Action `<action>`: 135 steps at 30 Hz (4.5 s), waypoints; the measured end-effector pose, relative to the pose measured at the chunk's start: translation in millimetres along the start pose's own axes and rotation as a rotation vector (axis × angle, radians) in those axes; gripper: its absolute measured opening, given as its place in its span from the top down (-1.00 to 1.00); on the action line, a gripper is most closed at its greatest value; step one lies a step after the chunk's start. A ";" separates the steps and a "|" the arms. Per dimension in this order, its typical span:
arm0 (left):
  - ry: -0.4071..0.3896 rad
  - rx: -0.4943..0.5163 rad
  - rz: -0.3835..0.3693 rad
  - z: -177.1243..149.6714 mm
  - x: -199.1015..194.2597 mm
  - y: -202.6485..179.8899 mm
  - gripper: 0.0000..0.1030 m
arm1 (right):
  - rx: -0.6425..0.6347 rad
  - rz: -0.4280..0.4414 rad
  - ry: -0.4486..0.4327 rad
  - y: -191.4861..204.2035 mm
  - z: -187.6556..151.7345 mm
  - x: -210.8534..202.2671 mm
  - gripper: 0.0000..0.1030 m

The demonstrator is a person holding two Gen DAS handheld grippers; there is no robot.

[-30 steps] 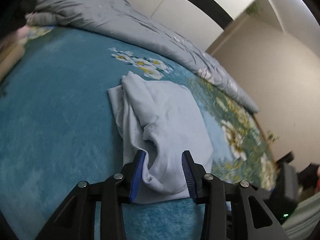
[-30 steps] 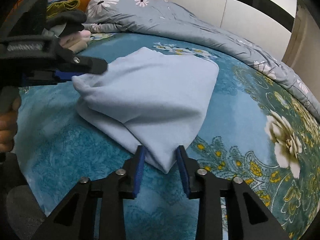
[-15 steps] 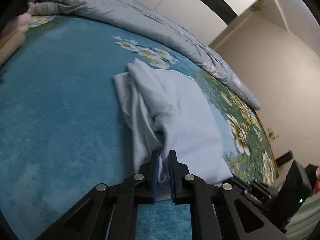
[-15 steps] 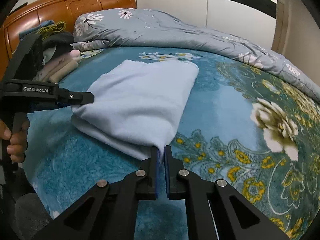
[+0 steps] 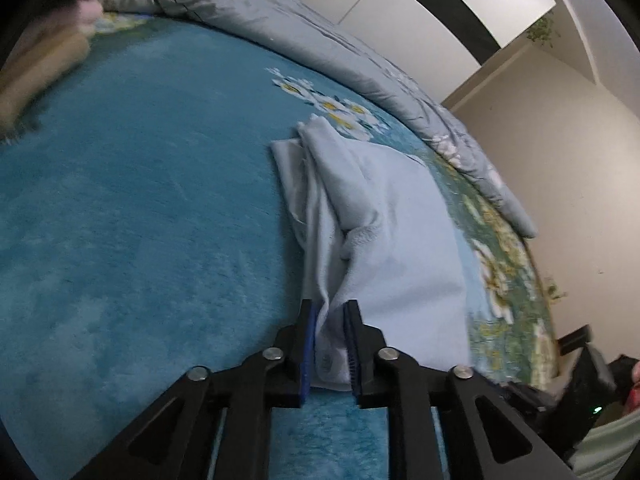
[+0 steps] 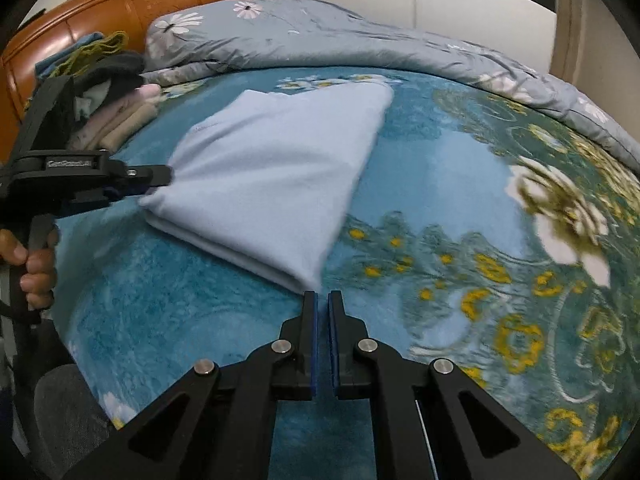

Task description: Fold clothes

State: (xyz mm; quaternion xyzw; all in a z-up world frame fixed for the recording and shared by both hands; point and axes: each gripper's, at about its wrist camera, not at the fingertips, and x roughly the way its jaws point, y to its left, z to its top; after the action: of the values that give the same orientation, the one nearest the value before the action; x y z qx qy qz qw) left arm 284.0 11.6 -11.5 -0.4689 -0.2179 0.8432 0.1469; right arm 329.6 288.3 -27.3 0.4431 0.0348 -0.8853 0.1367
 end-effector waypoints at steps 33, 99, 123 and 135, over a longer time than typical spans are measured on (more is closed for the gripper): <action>-0.115 -0.103 -0.066 17.3 -35.3 29.9 0.18 | 0.651 0.551 0.015 -80.9 30.3 20.7 0.86; -0.184 -0.182 -0.324 106.3 -9.5 -16.7 0.82 | 0.682 0.561 -0.151 -92.6 141.7 -9.0 0.89; -0.114 -0.312 -0.164 13.4 -40.4 94.9 0.73 | 0.584 0.600 0.108 -72.2 31.5 57.9 0.90; 0.048 -0.144 -0.156 59.1 -2.5 87.5 -0.35 | 0.626 0.555 0.039 -73.8 42.9 44.0 0.13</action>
State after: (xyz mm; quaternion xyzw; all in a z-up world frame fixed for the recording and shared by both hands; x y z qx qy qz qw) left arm 230.9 -78.6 -26.4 -0.4799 -0.3101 0.8000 0.1830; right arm 251.2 342.0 -40.7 0.4724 -0.3544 -0.7740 0.2282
